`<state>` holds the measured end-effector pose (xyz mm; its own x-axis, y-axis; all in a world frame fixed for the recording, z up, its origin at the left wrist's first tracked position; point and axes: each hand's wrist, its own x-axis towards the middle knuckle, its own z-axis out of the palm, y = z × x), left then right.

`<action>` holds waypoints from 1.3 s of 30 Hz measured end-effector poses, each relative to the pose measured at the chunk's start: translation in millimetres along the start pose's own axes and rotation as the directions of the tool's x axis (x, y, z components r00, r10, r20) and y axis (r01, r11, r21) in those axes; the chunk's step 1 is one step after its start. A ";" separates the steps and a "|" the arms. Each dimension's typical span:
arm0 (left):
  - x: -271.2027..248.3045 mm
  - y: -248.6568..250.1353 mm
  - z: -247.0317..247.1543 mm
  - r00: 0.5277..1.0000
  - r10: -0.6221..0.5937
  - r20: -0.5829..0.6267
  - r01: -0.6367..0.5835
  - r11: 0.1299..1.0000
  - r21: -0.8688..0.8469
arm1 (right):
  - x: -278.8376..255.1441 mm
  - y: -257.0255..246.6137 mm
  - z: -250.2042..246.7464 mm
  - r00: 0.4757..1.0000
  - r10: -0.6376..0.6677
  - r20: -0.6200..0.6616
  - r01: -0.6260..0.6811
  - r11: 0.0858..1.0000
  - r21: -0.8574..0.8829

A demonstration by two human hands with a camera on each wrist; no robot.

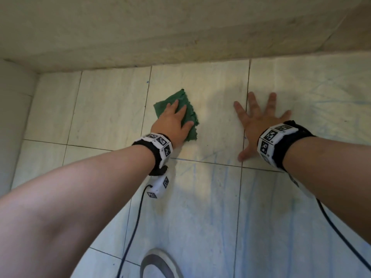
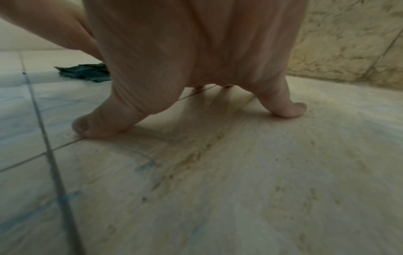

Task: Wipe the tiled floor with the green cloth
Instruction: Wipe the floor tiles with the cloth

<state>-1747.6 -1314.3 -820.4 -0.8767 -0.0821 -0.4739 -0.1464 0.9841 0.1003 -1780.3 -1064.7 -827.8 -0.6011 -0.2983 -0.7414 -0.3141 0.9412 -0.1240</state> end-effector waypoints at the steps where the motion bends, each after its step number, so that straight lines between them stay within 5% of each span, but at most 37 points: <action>1: 2.0 -2.3 -4.6 1.000 -0.002 -0.016 0.002 1.000 -0.016 | 0.0 0.3 -0.1 1.000 -0.002 -0.001 0.002 1.000 -0.001; 5: 10.1 -9.1 -6.4 0.999 0.012 0.039 -0.012 1.000 0.004 | 0.5 0.7 -1.0 1.000 0.000 0.004 0.000 1.000 0.002; 10: -3.9 -75.0 -6.2 0.965 -0.256 0.065 0.258 0.966 -0.024 | 0.1 1.6 0.4 1.000 0.002 0.009 -0.002 1.000 0.002; 14: -6.6 -83.6 -4.1 0.957 -0.274 0.092 0.276 0.961 -0.004 | 2.8 0.5 2.2 1.000 -0.014 0.007 0.014 1.000 -0.005; 18: -2.0 -25.6 -3.9 0.989 -0.050 0.138 0.046 0.999 0.028 | 4.2 2.2 1.8 1.000 -0.015 -0.004 0.015 1.000 0.001; 21: -5.8 41.4 9.9 0.956 0.184 0.226 -0.203 0.977 0.061 | 3.0 5.0 3.7 0.999 -0.030 -0.015 0.030 1.000 -0.009; 25: -8.5 55.2 15.8 0.939 0.240 0.247 -0.261 0.964 0.056 | -1.3 6.2 5.7 0.999 -0.039 -0.036 0.038 0.999 -0.011; 27: -14.9 25.5 16.7 0.958 0.204 0.203 -0.212 0.977 0.015 | -2.8 7.6 7.6 0.998 -0.044 -0.043 0.043 0.999 -0.008; 30: -29.3 -39.4 17.1 0.989 -0.023 0.143 0.026 0.999 -0.023 | -5.1 6.9 8.4 0.999 -0.040 -0.037 0.040 0.999 -0.001; 33: -38.6 -89.4 14.7 0.967 -0.230 0.106 0.239 0.968 -0.081 | -4.1 5.2 8.1 0.999 -0.033 -0.027 0.033 0.999 -0.005; 36: -37.3 -90.6 17.6 0.970 -0.222 0.098 0.229 0.971 -0.071 | -2.8 4.6 5.6 1.000 -0.015 -0.010 0.015 1.000 -0.017; 39: -39.5 -57.7 18.8 0.989 -0.049 0.140 0.051 0.999 -0.011 | -2.0 4.8 4.2 1.000 -0.015 -0.009 0.015 0.999 -0.034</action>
<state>-1695.9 -1364.8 -823.9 -0.7957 -0.1070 -0.5961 -0.1955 0.9770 0.0856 -1777.4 -1058.9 -829.7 -0.6032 -0.3139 -0.7332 -0.3479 0.9308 -0.1123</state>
